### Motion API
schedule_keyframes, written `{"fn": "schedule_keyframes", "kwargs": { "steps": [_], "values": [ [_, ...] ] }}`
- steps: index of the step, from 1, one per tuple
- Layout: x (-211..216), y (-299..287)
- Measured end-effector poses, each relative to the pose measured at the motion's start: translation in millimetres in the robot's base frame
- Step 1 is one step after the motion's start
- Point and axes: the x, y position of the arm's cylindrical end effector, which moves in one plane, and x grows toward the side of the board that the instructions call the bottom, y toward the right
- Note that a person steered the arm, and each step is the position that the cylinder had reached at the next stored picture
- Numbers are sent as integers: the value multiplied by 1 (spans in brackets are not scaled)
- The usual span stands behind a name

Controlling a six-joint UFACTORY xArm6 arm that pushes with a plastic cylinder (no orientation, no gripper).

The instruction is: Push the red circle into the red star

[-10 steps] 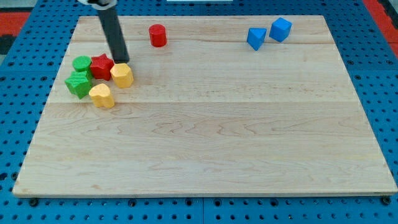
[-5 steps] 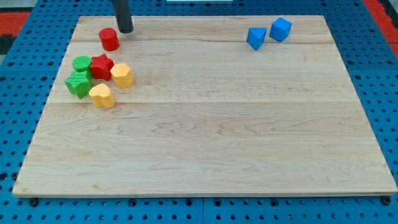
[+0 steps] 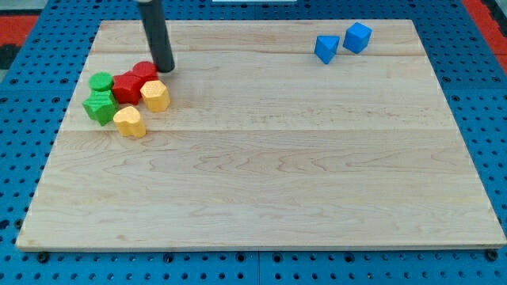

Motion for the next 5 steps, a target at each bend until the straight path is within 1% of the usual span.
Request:
{"fn": "schedule_keyframes", "kwargs": {
  "steps": [1,2,3,4,5],
  "values": [
    [26,-5],
    [7,67],
    [5,194],
    [-10,334],
    [-72,431]
  ]
}}
